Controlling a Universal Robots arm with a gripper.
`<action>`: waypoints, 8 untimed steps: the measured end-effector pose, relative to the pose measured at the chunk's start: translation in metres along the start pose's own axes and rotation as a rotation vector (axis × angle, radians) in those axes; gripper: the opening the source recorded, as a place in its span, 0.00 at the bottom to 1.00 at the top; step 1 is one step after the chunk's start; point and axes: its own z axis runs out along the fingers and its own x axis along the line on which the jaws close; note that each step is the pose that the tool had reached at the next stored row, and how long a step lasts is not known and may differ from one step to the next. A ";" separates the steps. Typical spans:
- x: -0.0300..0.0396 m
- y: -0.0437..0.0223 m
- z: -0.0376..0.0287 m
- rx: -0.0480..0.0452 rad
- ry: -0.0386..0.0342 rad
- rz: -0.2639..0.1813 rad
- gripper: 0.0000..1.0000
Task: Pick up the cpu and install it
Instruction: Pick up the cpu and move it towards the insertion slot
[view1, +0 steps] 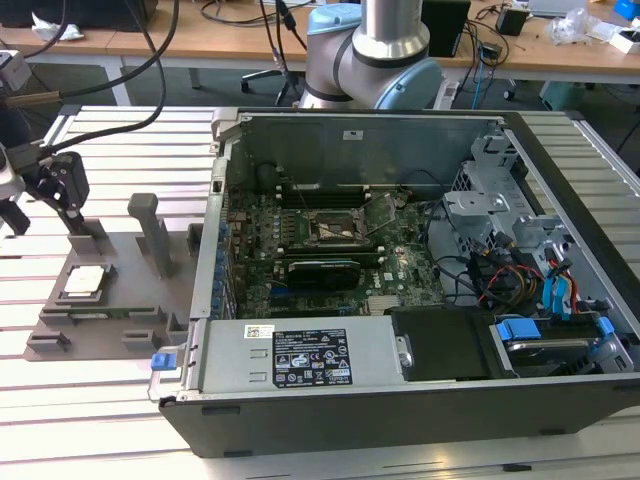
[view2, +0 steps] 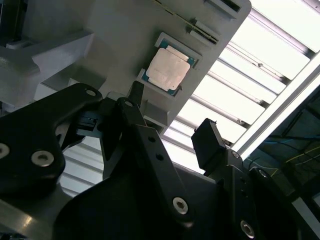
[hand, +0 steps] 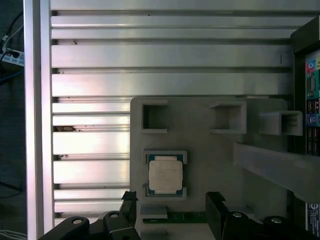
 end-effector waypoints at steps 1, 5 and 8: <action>0.0000 0.0000 0.0002 0.0000 0.0000 0.000 0.66; 0.0000 0.0000 0.0011 0.0000 0.0000 0.000 0.66; 0.0000 0.0000 0.0019 -0.0001 -0.0001 0.000 0.66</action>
